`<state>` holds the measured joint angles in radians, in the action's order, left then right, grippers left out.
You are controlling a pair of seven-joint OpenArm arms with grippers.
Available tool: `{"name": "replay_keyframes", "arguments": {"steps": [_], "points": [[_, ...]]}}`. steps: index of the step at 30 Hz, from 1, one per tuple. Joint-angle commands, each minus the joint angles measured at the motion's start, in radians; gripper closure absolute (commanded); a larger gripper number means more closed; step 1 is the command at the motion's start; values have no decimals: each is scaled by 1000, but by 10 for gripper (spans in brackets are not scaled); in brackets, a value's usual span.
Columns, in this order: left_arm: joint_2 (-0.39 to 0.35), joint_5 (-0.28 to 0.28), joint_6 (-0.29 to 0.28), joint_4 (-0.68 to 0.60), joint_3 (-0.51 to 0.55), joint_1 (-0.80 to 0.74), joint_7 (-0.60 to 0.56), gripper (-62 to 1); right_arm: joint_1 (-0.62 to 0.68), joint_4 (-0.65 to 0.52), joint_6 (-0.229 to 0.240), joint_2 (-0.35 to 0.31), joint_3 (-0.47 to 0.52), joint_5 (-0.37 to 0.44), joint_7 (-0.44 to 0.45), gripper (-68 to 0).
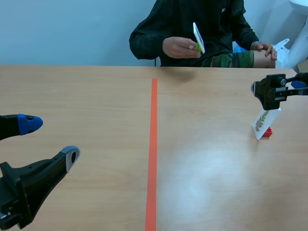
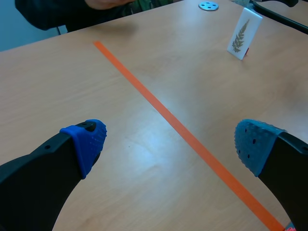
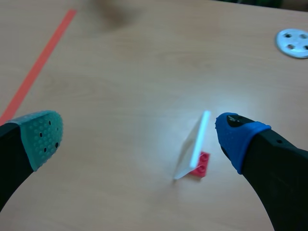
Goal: Sort the leaf by its shape. The table is split by an orange tape line. A compound leaf with several leaflets goes to the left side, a simple leaf with one blade goes to the right side. Return to the home posture when a red brick is placed on the table.
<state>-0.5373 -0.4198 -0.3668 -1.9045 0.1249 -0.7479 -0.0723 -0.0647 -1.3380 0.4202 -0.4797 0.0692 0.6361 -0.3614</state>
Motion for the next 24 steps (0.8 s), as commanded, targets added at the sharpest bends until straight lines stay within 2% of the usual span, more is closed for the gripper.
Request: {"name": "replay_keyframes", "arguments": {"steps": [1, 6, 9, 17, 24], "points": [[5, -6, 5, -21, -1, 3, -13, -572, 19, -34, 5, -16, -2, 27, 3, -679], [5, -6, 5, -21, -1, 3, -13, -572, 148, -193, 60, -13, -2, 58, -6, -679], [5, -6, 5, -21, -1, 3, -13, -572, 240, -304, 75, -13, -2, 76, -10, -679], [5, -6, 5, -21, -1, 3, 15, -572, 477, -568, 79, -13, -2, 76, -6, -679], [5, -6, 5, -21, -1, 3, 21, -572, 621, -735, 87, -7, -2, 75, -5, -679]]}}
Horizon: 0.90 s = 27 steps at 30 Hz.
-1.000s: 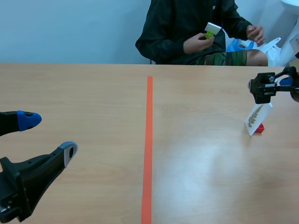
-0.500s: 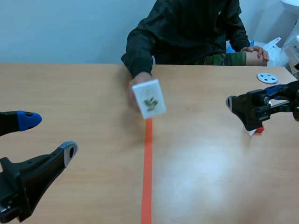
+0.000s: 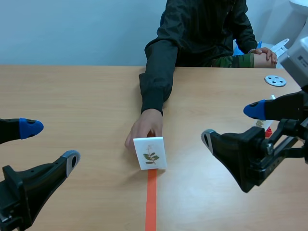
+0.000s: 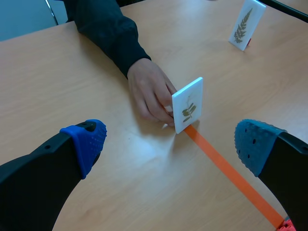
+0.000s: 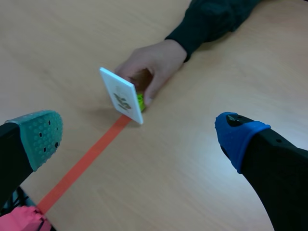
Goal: Sort the leaf by its shape. The table is split by an orange tape line. A compound leaf with several leaflets goes to the left side, a simple leaf with one blade goes to the right side. Return to the home posture when a red brick is placed on the table.
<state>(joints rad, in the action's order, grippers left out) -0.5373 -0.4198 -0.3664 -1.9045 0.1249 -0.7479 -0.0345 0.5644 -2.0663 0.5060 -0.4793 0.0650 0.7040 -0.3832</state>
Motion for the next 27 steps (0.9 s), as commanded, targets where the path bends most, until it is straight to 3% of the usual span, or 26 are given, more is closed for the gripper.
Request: {"name": "replay_keyframes", "arguments": {"steps": [1, 7, 27], "points": [[4, -6, 5, -21, -1, 3, -16, -572, 5, -24, 1, -6, 2, 2, 23, -679], [4, -6, 5, -21, -1, 3, -16, -572, 23, -47, 4, 23, 2, -44, 31, -679], [4, -6, 5, -21, -1, 3, -16, -572, 23, -47, 3, 25, 2, -66, 30, -679]]}}
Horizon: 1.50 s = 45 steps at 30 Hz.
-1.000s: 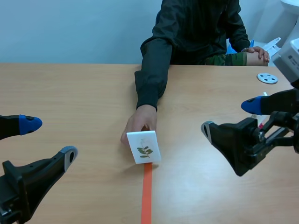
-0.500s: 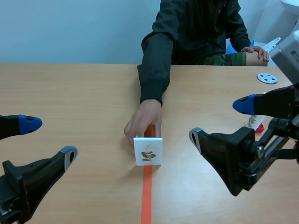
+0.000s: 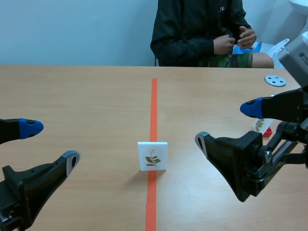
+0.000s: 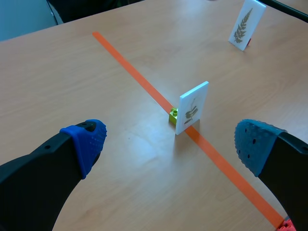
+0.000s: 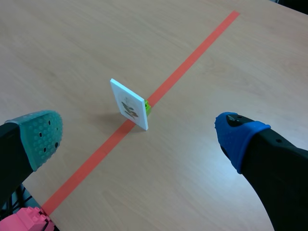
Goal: Sort the leaf by its shape. The table is split by an orange tape line. A compound leaf with several leaflets goes to the left side, a simple leaf with one blade goes to the right side. Return to the home posture when a red brick is placed on the table.
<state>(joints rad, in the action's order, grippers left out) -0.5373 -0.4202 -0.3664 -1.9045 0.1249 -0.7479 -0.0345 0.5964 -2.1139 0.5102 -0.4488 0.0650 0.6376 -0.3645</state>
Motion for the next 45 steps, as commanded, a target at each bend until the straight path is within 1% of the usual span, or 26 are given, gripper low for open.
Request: {"name": "replay_keyframes", "arguments": {"steps": [1, 6, 10, 12, 14, 20, 23, 29, 35, 38, 41, 43, 45], "points": [[4, -6, 5, -21, -1, 3, -16, -572, -10, 3, -1, -6, 2, -5, 11, -679], [5, -6, 5, -21, -1, 3, -17, -572, -24, 60, 0, -6, -8, -5, 21, -679], [5, -6, 5, -21, -1, 3, -17, -572, -68, 157, 5, -8, -45, -6, 49, -679], [5, -6, 5, -21, -1, 3, -17, -572, -104, 212, 15, -8, -73, -10, 62, -679], [5, -6, 5, -21, -1, 3, -17, -572, -146, 269, 15, -8, -106, -19, 74, -679], [5, -6, 5, -21, -1, 3, -17, -572, -276, 437, 15, -7, -227, -102, 166, -679], [5, -6, 5, -21, -1, 3, -17, -572, -339, 513, 15, 6, -290, -170, 220, -679], [5, -6, 5, -21, -1, 3, -17, -572, -463, 679, 14, 59, -409, -324, 344, -679], [5, -6, 5, -21, -1, 3, -17, -572, -579, 865, 10, 119, -518, -438, 472, -679], [5, -6, 5, -21, -1, 3, -17, -572, -622, 936, 1, 150, -558, -491, 524, -679], [5, -6, 5, -21, -1, 3, -17, -572, -655, 985, -30, 177, -592, -537, 566, -679], [5, -6, 5, -21, -1, 3, -17, -572, -674, 1012, -53, 195, -613, -559, 572, -679], [5, -6, 5, -21, -1, 3, -17, -572, -692, 1036, -57, 212, -634, -568, 574, -679]]}}
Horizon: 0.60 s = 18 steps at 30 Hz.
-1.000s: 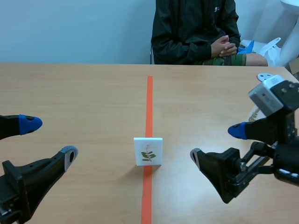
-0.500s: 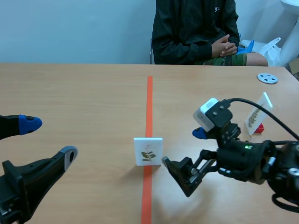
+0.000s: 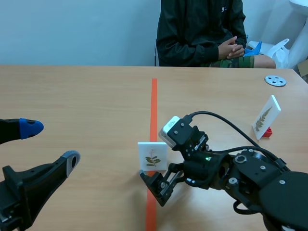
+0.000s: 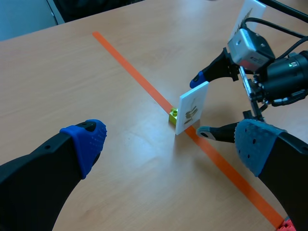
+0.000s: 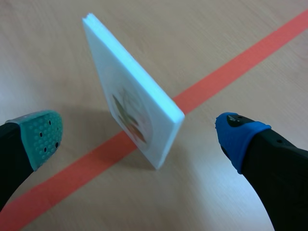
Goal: Sort the leaf by its shape. The table is split by an orange tape line. A compound leaf with several leaflets goes to the left side, a simple leaf with one blade goes to the right side. Return to the home posture when a red brick is placed on the table.
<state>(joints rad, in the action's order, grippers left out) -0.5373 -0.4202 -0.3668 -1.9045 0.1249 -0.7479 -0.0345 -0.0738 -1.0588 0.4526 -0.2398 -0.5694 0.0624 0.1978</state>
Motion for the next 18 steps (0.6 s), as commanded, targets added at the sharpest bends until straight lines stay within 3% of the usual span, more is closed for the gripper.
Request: {"name": "replay_keyframes", "arguments": {"steps": [1, 4, 7, 13, 18], "points": [[5, -6, 5, -21, -1, 3, -17, -572, -30, -8, -1, 10, -12, 7, 11, -679], [5, -6, 5, -21, -1, 3, -17, -572, -51, 17, -24, 29, -46, -14, 11, -679], [5, -6, 5, -21, -1, 3, -17, -572, -57, 23, -43, 33, -69, -22, 11, -613], [5, -6, 5, -21, -1, 3, -17, -572, -56, 23, -50, 25, -73, -27, -5, -579], [5, -6, 5, -21, -1, 3, -18, -572, -54, 23, -64, 20, -73, -27, -15, -416]]}}
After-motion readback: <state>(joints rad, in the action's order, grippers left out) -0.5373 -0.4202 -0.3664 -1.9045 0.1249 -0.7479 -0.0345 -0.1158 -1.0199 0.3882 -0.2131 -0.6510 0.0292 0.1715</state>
